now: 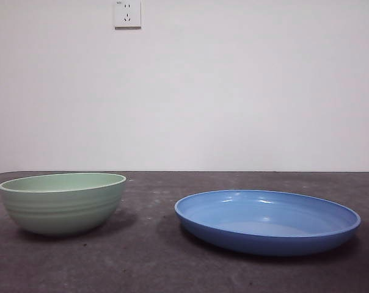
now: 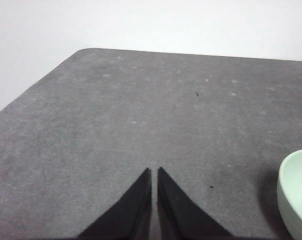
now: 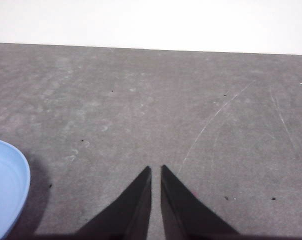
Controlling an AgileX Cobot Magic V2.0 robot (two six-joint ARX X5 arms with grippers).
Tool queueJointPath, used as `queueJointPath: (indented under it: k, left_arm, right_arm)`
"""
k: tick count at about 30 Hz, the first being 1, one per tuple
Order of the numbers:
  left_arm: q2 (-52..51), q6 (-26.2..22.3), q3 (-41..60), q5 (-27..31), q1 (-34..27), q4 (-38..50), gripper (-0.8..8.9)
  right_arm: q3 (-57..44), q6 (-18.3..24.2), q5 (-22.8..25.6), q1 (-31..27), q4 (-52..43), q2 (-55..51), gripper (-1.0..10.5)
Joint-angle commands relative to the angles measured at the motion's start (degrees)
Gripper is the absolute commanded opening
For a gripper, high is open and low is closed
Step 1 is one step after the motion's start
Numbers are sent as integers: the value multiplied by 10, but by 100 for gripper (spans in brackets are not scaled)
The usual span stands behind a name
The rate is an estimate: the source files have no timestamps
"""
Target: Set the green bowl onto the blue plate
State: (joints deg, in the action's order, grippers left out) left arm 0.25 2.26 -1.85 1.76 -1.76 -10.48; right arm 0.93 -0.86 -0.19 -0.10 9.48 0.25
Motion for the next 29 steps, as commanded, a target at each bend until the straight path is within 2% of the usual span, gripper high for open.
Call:
queueJointPath:
  k: [1,11,17,21,29]
  left_arm:
    - [-1,0,12,2,-2,-2,19]
    - [-1,3,12,2,-2,-2,16]
    - [0,24,8,-7,0,-2,15]
    - [6,61,-15,-8,0,-2,16]
    - [68,126,-88,-72,0,-2,16]
  right_arm:
    - [-3,0,0,0,-10,0,29]
    - [-3,-6,0,0,-10,0,29]
    - [10,-64,-15,0,-12,0,13]
    - [39,-99,-14,0,-2,0,12]
    - [128,-166,-16,0,36,34,12]
